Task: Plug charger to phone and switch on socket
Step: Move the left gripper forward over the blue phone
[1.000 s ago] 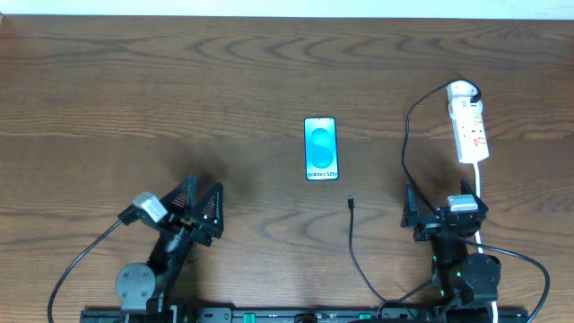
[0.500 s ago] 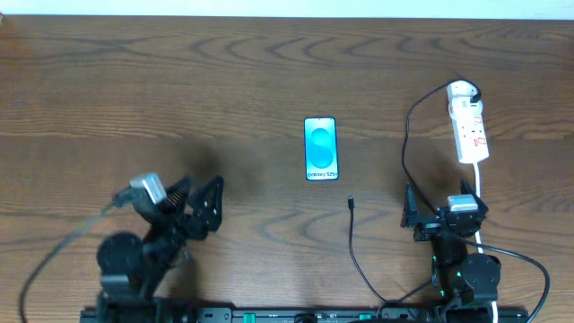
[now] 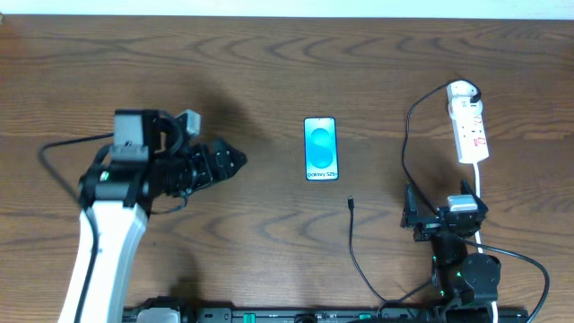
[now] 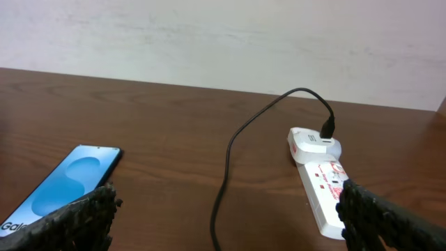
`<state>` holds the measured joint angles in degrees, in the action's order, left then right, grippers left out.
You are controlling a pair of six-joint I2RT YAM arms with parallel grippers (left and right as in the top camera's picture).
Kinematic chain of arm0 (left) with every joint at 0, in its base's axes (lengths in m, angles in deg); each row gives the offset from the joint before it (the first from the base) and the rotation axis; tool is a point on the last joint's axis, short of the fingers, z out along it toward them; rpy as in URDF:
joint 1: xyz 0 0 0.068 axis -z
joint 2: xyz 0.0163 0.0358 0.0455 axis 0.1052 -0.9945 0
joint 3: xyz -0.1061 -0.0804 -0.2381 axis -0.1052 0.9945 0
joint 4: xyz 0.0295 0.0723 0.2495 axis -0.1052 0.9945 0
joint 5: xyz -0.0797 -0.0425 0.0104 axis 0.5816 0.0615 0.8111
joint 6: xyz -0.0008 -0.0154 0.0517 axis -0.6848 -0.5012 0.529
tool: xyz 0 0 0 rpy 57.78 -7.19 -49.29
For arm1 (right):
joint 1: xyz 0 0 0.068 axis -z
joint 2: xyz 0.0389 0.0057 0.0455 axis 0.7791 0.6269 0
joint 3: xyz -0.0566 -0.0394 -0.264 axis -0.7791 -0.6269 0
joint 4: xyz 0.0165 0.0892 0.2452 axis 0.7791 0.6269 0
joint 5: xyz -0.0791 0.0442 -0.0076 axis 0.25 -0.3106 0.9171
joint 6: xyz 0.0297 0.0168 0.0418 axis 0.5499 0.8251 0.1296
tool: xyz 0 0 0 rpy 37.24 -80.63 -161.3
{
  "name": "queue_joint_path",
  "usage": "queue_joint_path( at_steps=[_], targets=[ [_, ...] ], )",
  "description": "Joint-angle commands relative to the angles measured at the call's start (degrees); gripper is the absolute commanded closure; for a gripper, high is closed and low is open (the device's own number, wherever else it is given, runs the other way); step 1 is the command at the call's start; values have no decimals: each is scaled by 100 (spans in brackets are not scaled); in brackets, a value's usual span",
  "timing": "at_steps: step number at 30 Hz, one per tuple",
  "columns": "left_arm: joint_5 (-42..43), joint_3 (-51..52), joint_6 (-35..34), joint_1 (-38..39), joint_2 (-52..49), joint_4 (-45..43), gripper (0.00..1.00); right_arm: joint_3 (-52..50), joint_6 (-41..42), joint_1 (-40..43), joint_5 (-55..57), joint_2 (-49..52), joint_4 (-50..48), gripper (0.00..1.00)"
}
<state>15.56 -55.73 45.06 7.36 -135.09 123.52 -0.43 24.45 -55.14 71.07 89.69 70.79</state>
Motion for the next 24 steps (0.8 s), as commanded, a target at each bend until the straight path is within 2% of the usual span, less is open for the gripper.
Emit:
queue_joint_path(
  at_steps=[1,5,8,9,17,20,24],
  targets=[
    [533,-122,118,90,-431,107,12,-9,-55,33,48,-20,26,1],
    [-494,-365,-138,466,-723,660,12,-9,-55,33,48,-20,24,1],
    [-1478,-970,-332,931,-953,1318,12,-9,-55,33,48,-20,24,1],
    [-1869,-1453,-345,1191,-1143,1672,12,-9,-55,33,48,-20,24,1],
    [-2828,-3641,-365,2159,-2667,2914,12,-9,-55,33,48,-20,24,1],
    [-3305,-4590,-466,2509,-3593,3379,12,-9,-55,33,48,-20,26,1],
    [-3333,-4798,-691,2625,-4116,2841,12,-9,-55,33,48,-20,26,1]
  ],
)
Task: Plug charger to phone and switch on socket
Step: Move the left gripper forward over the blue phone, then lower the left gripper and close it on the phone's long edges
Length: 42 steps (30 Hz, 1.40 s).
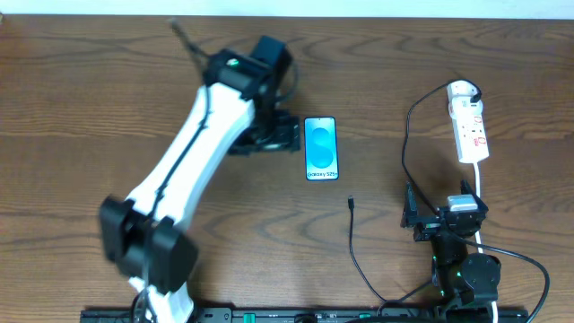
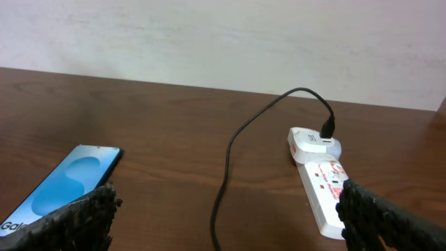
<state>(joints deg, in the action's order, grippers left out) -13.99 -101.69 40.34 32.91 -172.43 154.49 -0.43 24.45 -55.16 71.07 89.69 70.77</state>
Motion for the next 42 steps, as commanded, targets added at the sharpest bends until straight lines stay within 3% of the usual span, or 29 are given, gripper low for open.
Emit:
queue_joint_path(
  at_steps=[1,9,18,30,36,42],
  targets=[
    [-356,-201,-227,76,-461,-365,12,-9,-55,35,48,-20,28,1],
    [310,-201,-511,107,-673,-970,12,-9,-55,35,48,-20,28,1],
    [271,-203,-946,435,-1233,-1613,12,-9,-55,35,48,-20,28,1],
    [308,-824,-920,507,-1832,-1591,12,-9,-55,35,48,-20,28,1],
    [208,-822,-925,706,-2094,-1788,12,-9,-55,35,48,-20,28,1],
    [-595,-817,-1075,929,-2109,-1895,12,-9,-55,35,48,-20,28,1]
  ],
)
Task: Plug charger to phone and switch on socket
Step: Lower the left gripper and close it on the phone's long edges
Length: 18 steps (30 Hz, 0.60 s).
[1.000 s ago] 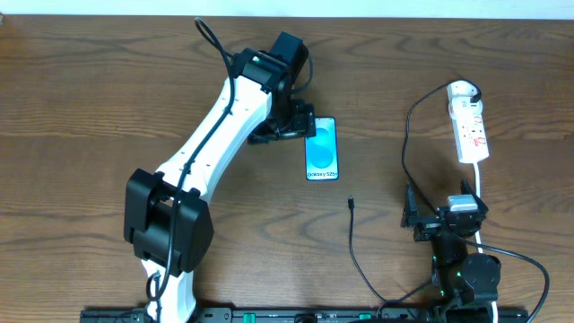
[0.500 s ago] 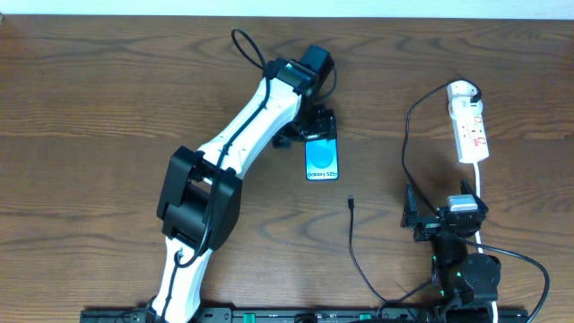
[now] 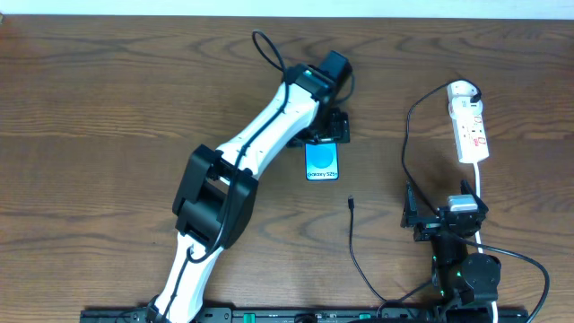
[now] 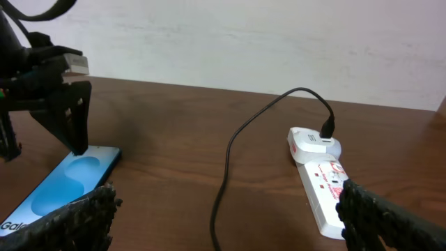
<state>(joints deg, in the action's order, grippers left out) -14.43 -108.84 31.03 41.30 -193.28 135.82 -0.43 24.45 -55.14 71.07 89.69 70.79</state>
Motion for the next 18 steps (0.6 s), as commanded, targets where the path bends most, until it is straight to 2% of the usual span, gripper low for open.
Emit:
queue_joint_path(
  at_steps=[1,7,18],
  targets=[
    [-643,-94,-140,122,-37,-68,12,-9,-55,33,48,-20,24,1],
    [-1093,-48,-142,245,-114,-133,12,-9,-55,33,48,-20,24,1],
    [-866,-48,-136,262,-546,-295,12,-9,-55,33,50,-20,26,1]
  ],
)
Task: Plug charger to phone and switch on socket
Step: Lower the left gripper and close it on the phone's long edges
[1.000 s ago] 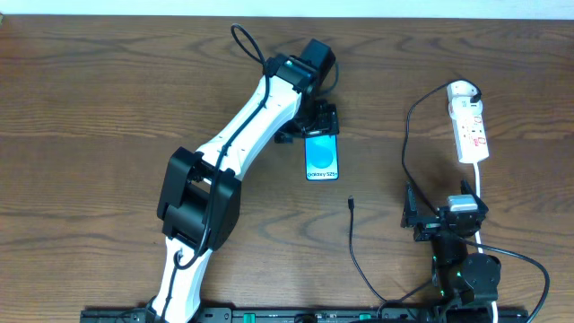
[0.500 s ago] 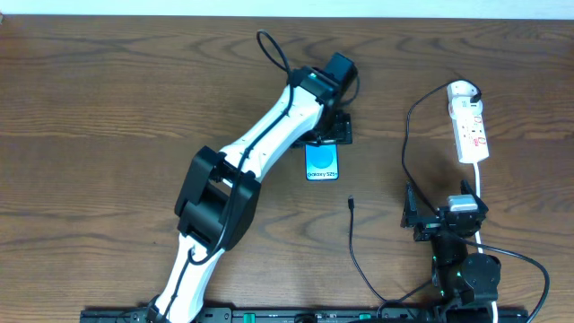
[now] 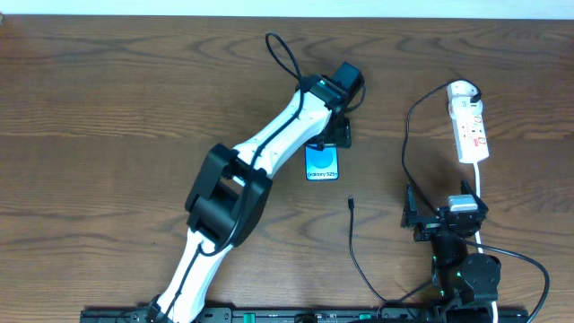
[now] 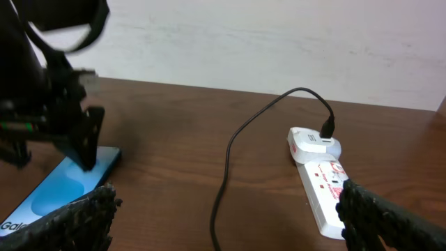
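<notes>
The phone [image 3: 323, 167] lies face up, blue screen lit, mid-table; the right wrist view also shows the phone [image 4: 49, 195]. My left gripper [image 3: 330, 136] sits over the phone's far end, fingers spread, one fingertip [image 4: 88, 150] down at the screen's top edge. The black charger cable [image 3: 405, 144] runs from the white adapter [image 3: 461, 90] plugged into the white socket strip [image 3: 470, 130]. Its loose plug end [image 3: 352, 204] lies on the table right of the phone. My right gripper [image 4: 230, 230] rests open near the front edge, nothing between its fingers.
The cable [image 4: 224, 178] curves across the wood between the phone and the socket strip [image 4: 326, 188]. My left arm [image 3: 260, 161] stretches diagonally across the table's middle. A pale wall stands behind the far table edge.
My left gripper has shifted slightly right and sits lower over the phone's far end. Phone, cable, socket strip and right arm have not moved.
The left gripper was first at the table's left side, far from the phone. Then it stood just left of the phone. Then it was above the phone's far end, and now sits closer on it. The right arm stayed still throughout.
</notes>
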`<state>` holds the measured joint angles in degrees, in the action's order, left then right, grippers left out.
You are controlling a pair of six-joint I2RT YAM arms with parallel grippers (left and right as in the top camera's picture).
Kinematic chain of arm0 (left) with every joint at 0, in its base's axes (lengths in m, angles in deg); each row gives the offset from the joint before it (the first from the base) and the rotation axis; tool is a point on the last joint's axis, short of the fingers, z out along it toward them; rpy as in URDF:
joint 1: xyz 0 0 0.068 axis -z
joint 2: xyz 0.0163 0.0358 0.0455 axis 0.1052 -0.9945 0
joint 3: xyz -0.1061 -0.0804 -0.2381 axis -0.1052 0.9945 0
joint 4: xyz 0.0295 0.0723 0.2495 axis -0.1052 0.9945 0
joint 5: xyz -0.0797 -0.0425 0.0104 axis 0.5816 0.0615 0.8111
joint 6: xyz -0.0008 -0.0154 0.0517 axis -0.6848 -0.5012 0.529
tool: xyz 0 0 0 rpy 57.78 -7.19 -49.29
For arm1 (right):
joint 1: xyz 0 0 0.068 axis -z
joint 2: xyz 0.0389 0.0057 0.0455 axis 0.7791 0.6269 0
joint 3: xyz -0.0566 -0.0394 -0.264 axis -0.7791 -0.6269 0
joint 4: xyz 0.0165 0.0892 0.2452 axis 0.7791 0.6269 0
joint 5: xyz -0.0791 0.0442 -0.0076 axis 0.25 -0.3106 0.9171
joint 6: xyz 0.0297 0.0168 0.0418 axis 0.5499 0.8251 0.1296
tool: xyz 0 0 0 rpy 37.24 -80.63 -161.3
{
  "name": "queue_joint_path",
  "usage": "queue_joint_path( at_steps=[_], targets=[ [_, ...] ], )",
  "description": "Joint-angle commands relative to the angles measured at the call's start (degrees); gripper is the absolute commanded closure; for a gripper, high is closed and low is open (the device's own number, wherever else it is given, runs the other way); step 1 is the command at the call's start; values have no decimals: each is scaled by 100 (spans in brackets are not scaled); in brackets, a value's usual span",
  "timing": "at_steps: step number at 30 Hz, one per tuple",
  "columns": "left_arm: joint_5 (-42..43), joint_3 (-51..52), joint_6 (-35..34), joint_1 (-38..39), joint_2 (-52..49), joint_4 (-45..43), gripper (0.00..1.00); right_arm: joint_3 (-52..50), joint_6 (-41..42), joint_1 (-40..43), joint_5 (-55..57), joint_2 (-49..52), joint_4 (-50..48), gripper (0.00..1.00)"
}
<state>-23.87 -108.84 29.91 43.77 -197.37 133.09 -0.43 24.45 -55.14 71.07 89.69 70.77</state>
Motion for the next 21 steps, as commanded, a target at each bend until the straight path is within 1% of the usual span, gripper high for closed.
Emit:
queue_joint_path(
  at_steps=[1,3,10,15,21],
  targets=[
    [190,-48,-24,17,-144,-68,12,-9,-55,33,50,-20,28,1],
    [380,-48,-9,17,-149,-177,12,-9,-55,33,48,-20,28,1],
    [389,-48,-7,17,-166,-240,12,-9,-55,33,48,-20,26,1],
    [-57,-48,-9,24,-173,-155,12,-9,-55,33,48,-20,28,1],
    [-63,-48,-11,24,-177,-160,12,-9,-55,33,48,-20,28,1]
  ],
)
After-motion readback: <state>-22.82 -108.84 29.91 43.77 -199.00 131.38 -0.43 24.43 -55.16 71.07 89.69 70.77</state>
